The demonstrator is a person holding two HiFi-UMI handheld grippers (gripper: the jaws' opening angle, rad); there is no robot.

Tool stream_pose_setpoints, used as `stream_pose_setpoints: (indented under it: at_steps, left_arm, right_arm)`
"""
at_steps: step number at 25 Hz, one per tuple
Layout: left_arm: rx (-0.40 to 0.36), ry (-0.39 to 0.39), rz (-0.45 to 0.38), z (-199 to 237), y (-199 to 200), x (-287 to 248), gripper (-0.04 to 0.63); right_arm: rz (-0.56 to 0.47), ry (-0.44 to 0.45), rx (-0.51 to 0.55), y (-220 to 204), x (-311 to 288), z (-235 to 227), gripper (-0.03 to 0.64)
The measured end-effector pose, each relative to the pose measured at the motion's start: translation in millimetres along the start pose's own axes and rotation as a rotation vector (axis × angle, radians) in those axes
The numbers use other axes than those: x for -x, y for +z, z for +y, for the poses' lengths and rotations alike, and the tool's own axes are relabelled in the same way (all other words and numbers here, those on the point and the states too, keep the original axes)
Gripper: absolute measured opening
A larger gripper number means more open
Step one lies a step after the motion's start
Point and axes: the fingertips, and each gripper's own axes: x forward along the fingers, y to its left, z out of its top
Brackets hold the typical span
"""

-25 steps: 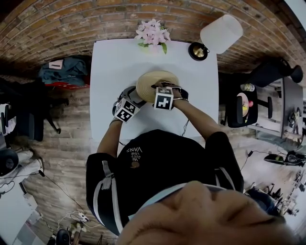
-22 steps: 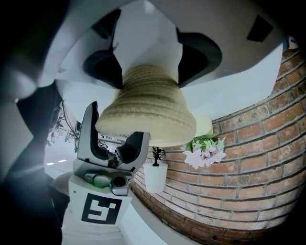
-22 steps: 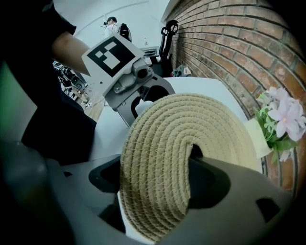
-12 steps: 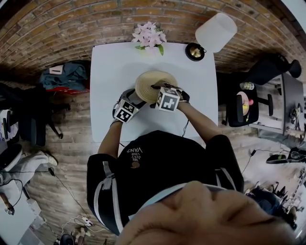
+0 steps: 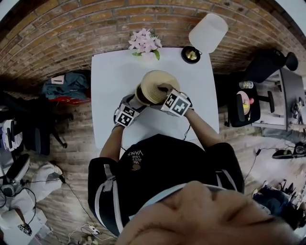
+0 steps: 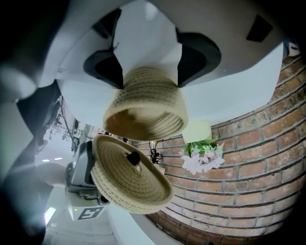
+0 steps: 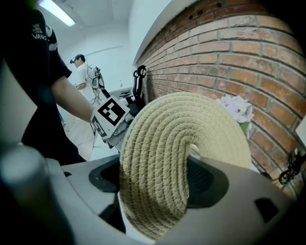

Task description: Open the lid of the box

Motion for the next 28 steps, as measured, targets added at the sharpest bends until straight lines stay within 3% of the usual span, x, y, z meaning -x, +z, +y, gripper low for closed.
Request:
stream_pose_setpoints:
  at_steps: [16, 20, 25, 28]
  left_arm:
    - [0.022, 0.062, -0.052, -6, 18, 48, 0.326]
    - [0.028, 0.106, -0.092, -5, 23, 67, 0.273]
    - [0.044, 0.189, -0.165, -1, 33, 96, 0.144]
    - [0.062, 0.231, -0.216, -1, 39, 116, 0.101]
  right_arm:
    - [-0.234, -0.211, -0.242, -24, 64, -18, 0.357]
    - [-0.286, -0.245, -0.328, -37, 80, -15, 0.357]
    - [-0.330, -0.310, -0.401, -57, 97, -12, 0.357]
    - [-0.351, -0.347, -0.445, -69, 105, -8, 0.356]
